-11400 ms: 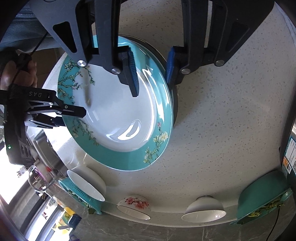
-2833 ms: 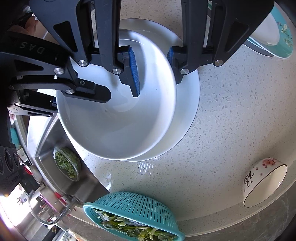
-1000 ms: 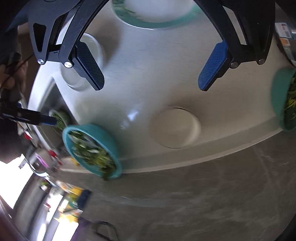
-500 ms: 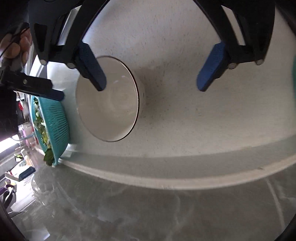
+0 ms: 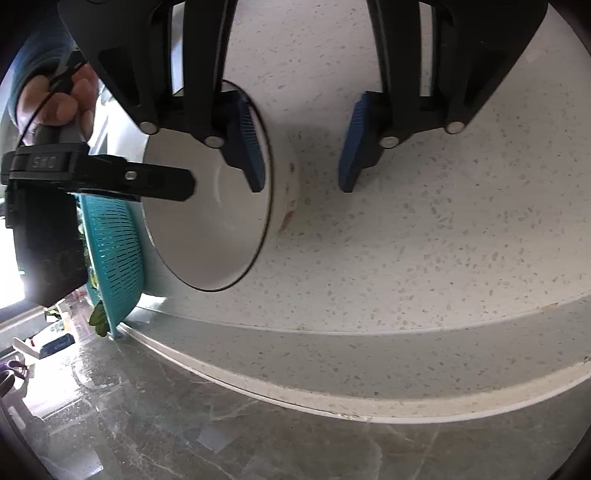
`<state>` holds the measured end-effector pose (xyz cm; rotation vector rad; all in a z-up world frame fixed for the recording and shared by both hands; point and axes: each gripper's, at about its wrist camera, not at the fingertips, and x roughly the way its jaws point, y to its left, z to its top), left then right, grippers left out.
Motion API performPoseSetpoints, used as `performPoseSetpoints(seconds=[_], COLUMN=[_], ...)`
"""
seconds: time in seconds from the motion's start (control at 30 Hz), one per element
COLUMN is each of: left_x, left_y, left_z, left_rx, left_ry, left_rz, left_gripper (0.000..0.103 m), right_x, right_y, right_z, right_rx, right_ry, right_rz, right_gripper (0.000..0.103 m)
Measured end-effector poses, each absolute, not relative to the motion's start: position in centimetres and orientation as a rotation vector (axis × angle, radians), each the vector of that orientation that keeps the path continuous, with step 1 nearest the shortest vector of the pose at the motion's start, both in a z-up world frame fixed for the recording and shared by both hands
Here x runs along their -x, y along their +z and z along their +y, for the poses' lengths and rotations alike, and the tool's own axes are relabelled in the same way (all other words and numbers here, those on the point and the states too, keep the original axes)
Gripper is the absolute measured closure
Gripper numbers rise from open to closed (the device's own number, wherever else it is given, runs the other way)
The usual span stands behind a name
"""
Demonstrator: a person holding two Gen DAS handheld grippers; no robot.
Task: Organize plates and bowls
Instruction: 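Close both grippers on the rim of the pink-flowered bowl, then carry the pink-flowered bowl with both grippers over the white bowl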
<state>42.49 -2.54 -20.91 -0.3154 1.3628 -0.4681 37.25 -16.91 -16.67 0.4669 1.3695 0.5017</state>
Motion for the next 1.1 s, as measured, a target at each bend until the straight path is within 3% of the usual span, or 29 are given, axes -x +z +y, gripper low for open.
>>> performPoseSetpoints(seconds=[0.07,0.17,0.3,0.8,1.1], left_x=[-42.3,-42.4,-42.7,-41.6,-39.9], left_y=[-20.8,-20.4,-20.6,-20.1,-16.6], left_z=[-2.8,-4.4,-4.7,-4.6,-6.6], left_rx=[0.3,0.266,0.292,0.296,0.266], left_ry=[-0.479,-0.489,-0.492,-0.464,-0.467], left_rz=[1.361,1.361,1.362,1.4,1.377], left_gripper=[0.079,0.084,0.084,0.086,0.086], right_x=[-37.3,-37.4,-37.4,-36.9,-35.0], right_y=[-17.2,-17.8,-18.1,-17.2,-15.0], right_z=[-17.0,-16.9,-16.9,-18.1,-19.0], right_rx=[-0.465,-0.481,-0.497,-0.509,-0.533], right_ry=[0.502,0.523,0.529,0.508,0.515], right_rz=[1.384,1.396,1.393,1.384,1.355], right_gripper=[0.05,0.072,0.077,0.077,0.077])
